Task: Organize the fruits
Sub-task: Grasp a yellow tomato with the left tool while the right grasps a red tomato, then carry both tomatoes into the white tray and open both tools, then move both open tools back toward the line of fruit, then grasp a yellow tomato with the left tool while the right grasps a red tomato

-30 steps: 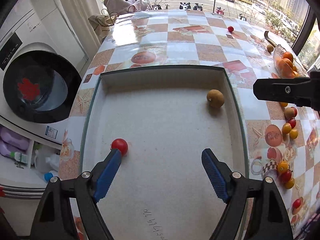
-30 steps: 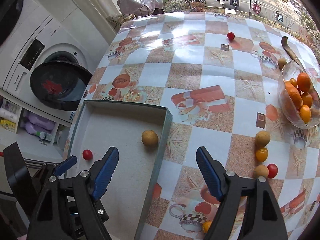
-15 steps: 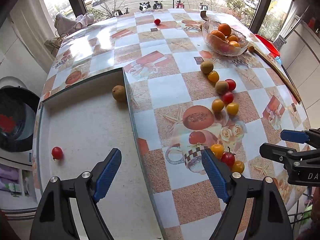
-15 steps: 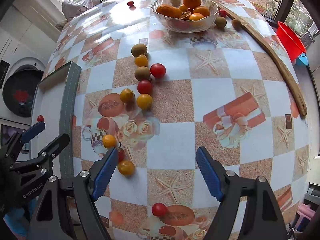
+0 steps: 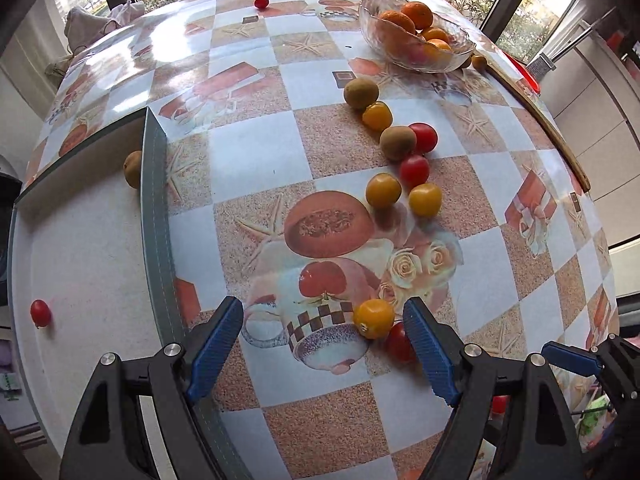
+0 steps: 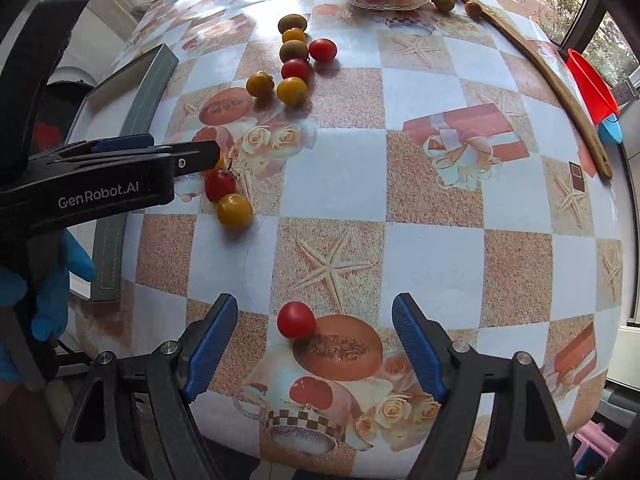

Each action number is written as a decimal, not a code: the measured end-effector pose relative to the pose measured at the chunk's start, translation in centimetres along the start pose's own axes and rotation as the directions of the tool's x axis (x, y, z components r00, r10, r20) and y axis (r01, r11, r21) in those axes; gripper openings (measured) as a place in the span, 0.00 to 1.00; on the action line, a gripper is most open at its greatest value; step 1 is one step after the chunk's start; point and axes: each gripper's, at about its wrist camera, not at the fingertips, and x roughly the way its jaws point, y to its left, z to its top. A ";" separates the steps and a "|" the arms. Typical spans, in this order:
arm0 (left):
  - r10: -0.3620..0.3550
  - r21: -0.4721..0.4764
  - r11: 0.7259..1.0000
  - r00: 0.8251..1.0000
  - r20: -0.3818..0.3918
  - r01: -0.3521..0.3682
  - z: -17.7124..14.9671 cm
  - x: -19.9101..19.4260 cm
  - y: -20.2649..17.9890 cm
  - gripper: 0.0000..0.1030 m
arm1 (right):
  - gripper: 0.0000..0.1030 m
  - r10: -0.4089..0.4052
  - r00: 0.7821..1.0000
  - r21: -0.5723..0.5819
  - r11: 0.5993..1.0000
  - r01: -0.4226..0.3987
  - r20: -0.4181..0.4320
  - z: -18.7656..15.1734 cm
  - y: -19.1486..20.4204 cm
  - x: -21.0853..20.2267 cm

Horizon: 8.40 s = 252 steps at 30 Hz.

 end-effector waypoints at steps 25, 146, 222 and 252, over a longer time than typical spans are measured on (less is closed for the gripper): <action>-0.087 -0.043 0.995 0.996 0.010 0.087 -0.6 -0.2 -1.3 0.22 | 0.21 0.026 0.999 0.013 1.000 -0.026 -0.022 0.3 0.1 0.4; 0.077 -0.031 0.997 0.990 0.114 -0.074 -1.9 -5.9 4.7 0.86 | 0.92 0.012 0.997 0.085 0.996 -0.018 0.071 11.0 -0.8 -0.2; -0.003 0.121 0.993 0.997 0.073 -0.006 4.6 1.3 -1.1 0.30 | 0.28 0.227 0.974 -0.038 0.973 -0.226 0.023 13.0 -3.1 3.0; -0.046 0.033 0.999 0.994 0.102 0.043 4.6 0.4 0.3 0.23 | 0.22 0.166 0.982 0.002 0.986 -0.167 0.094 16.6 -3.2 2.0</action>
